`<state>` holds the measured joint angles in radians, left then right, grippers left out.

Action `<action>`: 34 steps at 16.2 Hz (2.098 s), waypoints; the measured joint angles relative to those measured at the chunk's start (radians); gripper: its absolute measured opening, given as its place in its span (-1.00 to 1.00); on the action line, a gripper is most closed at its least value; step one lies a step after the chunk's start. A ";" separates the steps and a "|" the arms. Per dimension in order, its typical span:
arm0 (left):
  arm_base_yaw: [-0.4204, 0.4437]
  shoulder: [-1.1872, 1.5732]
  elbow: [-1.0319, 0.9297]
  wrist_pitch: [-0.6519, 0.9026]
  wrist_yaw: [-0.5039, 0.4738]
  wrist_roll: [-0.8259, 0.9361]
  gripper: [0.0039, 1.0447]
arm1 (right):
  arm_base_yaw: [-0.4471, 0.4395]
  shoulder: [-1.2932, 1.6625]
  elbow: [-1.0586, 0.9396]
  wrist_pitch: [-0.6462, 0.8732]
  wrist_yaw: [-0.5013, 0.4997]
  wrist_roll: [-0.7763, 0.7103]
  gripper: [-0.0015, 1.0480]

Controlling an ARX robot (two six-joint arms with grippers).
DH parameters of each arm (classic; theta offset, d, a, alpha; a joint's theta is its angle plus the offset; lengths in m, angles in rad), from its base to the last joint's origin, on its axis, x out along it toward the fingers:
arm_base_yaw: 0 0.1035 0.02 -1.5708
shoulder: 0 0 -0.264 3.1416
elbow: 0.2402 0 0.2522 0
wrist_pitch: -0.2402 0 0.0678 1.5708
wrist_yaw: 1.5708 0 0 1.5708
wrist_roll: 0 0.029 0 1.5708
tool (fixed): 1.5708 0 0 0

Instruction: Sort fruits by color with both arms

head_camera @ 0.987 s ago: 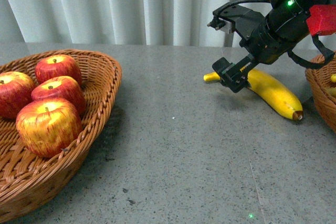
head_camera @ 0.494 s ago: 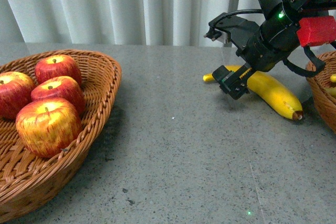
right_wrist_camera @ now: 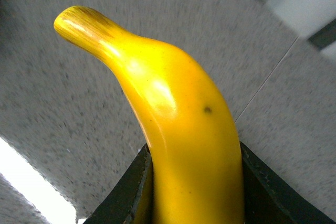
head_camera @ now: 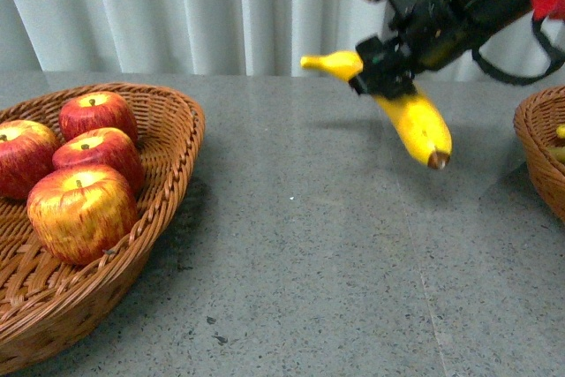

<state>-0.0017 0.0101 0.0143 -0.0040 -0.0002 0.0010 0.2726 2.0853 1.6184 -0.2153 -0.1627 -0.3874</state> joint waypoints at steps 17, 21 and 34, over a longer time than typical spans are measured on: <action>0.000 0.000 0.000 0.000 0.000 0.000 0.88 | -0.579 -0.466 -0.562 0.358 -0.458 0.167 -0.29; 0.000 0.000 0.000 0.000 0.000 0.000 0.88 | -0.680 -0.484 -0.627 0.258 -0.474 -0.093 -0.29; 0.000 0.000 0.000 0.000 0.000 0.000 0.88 | -0.675 -0.905 -0.774 0.513 -0.717 0.304 0.87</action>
<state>-0.0017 0.0101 0.0143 -0.0040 -0.0006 0.0010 -0.4026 1.1805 0.8440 0.2977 -0.8799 -0.0834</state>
